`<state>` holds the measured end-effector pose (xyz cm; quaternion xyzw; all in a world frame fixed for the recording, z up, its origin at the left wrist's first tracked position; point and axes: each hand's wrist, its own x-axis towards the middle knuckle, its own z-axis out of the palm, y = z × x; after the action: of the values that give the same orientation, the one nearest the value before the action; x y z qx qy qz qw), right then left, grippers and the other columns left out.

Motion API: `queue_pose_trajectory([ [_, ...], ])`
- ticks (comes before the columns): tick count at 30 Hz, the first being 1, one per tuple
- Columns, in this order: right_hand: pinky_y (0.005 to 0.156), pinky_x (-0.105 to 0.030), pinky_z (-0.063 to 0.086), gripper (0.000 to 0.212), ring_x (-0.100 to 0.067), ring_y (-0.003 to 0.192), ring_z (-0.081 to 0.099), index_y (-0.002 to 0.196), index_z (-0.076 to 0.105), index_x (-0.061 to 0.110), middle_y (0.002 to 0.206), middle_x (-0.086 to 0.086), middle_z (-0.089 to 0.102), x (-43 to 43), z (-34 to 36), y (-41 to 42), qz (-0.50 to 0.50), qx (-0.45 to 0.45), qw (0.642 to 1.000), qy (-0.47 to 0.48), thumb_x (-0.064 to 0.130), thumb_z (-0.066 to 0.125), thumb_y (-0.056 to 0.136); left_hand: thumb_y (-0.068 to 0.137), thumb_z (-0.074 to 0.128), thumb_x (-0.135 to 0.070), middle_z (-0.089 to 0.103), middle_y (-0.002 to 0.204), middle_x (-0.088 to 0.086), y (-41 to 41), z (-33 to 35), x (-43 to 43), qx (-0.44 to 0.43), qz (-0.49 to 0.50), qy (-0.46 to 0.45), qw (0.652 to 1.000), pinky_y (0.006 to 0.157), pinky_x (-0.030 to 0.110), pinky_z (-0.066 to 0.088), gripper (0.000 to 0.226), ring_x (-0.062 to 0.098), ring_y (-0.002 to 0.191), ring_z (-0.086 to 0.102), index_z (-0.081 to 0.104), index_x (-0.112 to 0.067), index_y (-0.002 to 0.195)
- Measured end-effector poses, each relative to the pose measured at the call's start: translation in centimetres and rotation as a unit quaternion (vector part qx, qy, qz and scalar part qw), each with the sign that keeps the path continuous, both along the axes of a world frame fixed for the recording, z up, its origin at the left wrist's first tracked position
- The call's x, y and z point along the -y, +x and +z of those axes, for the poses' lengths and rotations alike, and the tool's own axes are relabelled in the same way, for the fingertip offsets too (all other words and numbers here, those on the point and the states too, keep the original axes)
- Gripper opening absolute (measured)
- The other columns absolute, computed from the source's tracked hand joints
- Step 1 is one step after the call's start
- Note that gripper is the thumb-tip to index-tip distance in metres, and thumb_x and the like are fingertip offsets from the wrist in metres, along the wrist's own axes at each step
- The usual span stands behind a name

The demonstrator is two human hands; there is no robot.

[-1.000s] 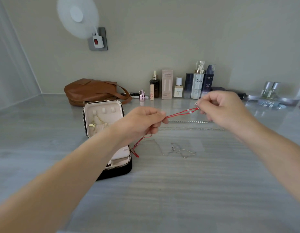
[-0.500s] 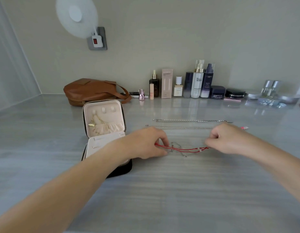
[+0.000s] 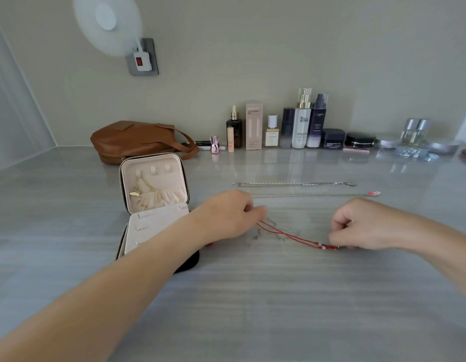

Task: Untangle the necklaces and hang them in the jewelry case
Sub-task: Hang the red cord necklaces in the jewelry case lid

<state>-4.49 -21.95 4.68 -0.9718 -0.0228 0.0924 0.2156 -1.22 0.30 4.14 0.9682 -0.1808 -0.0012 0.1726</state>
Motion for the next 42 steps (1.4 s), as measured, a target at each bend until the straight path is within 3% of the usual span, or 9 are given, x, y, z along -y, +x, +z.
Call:
queue_pose_trajectory([
  [5,0.054,-0.029,0.037,0.018,-0.015,0.052,0.044,0.054,0.061,0.016,0.045,0.008,0.056,-0.5,0.4,-0.5,0.046,-0.007,0.998,0.036,0.019,0.063,0.072,0.086,0.054,-0.049,0.048,0.054,0.002,0.5,0.0,1.1,-0.054,0.011,0.057,0.997,0.046,0.025,0.033,0.046,0.017,0.051,0.047,0.053,-0.011,0.059],
  [11,0.053,-0.019,0.037,0.019,-0.007,0.053,0.045,0.062,0.067,0.020,0.055,0.007,0.058,-0.3,2.0,-1.3,0.166,-0.067,0.976,0.127,0.021,0.069,0.081,0.092,0.051,-0.035,0.046,0.039,0.001,0.6,0.3,1.0,-0.130,0.070,-0.054,0.988,0.031,0.010,0.027,0.043,0.009,0.021,0.033,0.057,-0.004,0.063],
  [14,0.053,-0.016,0.038,0.019,-0.006,0.053,0.047,0.063,0.066,0.021,0.055,0.008,0.059,-0.5,2.1,-1.6,0.192,-0.093,0.967,0.138,0.019,0.069,0.082,0.080,0.065,-0.040,0.044,0.043,0.003,0.2,0.3,1.2,-0.114,0.049,-0.002,0.992,0.029,0.009,0.022,0.038,0.010,0.022,0.032,0.067,-0.002,0.071],
  [17,0.055,-0.019,0.040,0.015,-0.006,0.055,0.049,0.066,0.067,0.019,0.056,0.008,0.060,-0.8,1.9,-1.5,0.190,-0.080,0.970,0.127,0.022,0.069,0.081,0.076,0.068,-0.024,0.043,0.046,0.002,0.2,0.6,1.5,-0.126,0.046,0.009,0.991,0.035,0.011,0.025,0.028,0.013,0.030,0.036,0.070,0.002,0.085],
  [25,0.070,-0.046,0.054,0.016,-0.030,0.065,0.065,0.063,0.067,0.023,0.062,-0.002,0.070,-3.3,1.5,0.5,0.129,0.137,0.970,0.153,0.018,0.072,0.077,0.084,0.062,-0.024,0.061,0.078,-0.004,0.2,1.9,1.1,-0.071,0.005,-0.054,0.996,0.054,0.016,0.040,0.007,0.010,0.069,0.054,0.065,-0.020,0.079],
  [30,0.064,-0.024,0.046,0.018,-0.001,0.057,0.056,0.085,0.058,0.029,0.070,0.008,0.066,-5.6,2.5,1.2,0.151,0.194,0.958,0.148,0.016,0.070,0.080,0.086,0.061,-0.026,0.063,0.078,0.005,-0.1,4.1,0.3,-0.065,-0.011,-0.146,0.987,0.060,0.022,0.038,0.015,0.016,0.073,0.053,0.068,-0.015,0.078],
  [33,0.065,-0.024,0.044,0.024,-0.003,0.063,0.057,0.104,0.059,0.023,0.071,0.010,0.064,-6.7,3.1,1.7,0.150,0.222,0.955,0.126,0.018,0.068,0.082,0.089,0.059,-0.029,0.056,0.070,0.002,-0.3,5.2,-0.1,-0.082,0.008,-0.203,0.976,0.049,0.016,0.034,0.019,0.013,0.066,0.047,0.065,-0.013,0.080],
  [39,0.071,-0.031,0.052,0.016,-0.016,0.066,0.064,0.069,0.061,0.025,0.065,0.005,0.064,-8.2,4.4,1.8,0.133,0.255,0.948,0.134,0.015,0.071,0.078,0.090,0.057,-0.031,0.059,0.083,0.007,-0.4,4.9,-1.0,-0.053,0.040,-0.305,0.950,0.068,0.026,0.039,0.024,0.017,0.079,0.052,0.059,-0.018,0.070],
  [42,0.058,-0.019,0.049,0.020,-0.003,0.051,0.060,0.067,0.060,0.022,0.057,0.007,0.064,-8.7,5.8,1.8,0.131,0.227,0.944,0.200,0.010,0.069,0.080,0.098,0.036,-0.036,0.065,0.080,0.000,-0.8,4.2,-0.9,-0.104,-0.003,-0.471,0.876,0.064,0.013,0.047,0.037,0.011,0.077,0.063,0.062,-0.012,0.088],
])
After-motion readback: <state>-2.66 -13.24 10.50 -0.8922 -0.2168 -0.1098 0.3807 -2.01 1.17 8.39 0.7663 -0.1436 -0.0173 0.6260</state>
